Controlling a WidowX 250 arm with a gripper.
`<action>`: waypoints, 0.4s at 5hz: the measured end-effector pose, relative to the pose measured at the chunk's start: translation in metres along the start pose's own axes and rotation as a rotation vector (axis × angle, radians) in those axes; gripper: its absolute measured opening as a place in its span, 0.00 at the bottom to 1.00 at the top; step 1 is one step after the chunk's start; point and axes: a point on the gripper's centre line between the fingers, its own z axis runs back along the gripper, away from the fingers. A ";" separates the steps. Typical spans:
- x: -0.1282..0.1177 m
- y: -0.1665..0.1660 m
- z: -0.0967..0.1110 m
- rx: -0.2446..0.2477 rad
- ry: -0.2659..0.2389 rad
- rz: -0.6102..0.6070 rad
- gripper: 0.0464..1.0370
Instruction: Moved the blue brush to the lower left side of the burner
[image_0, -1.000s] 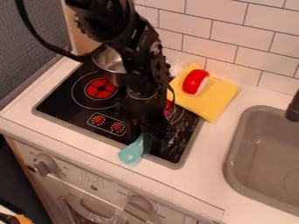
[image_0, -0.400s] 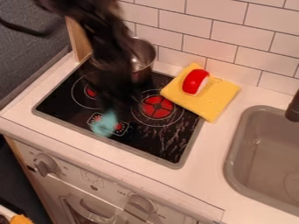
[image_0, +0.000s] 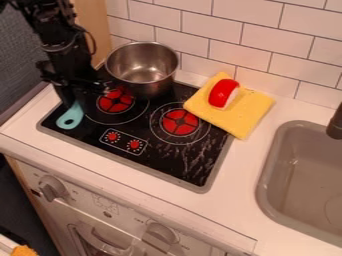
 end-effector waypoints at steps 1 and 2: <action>0.014 0.015 -0.016 0.019 0.009 -0.004 0.30; 0.019 0.021 -0.032 0.027 0.025 -0.023 0.30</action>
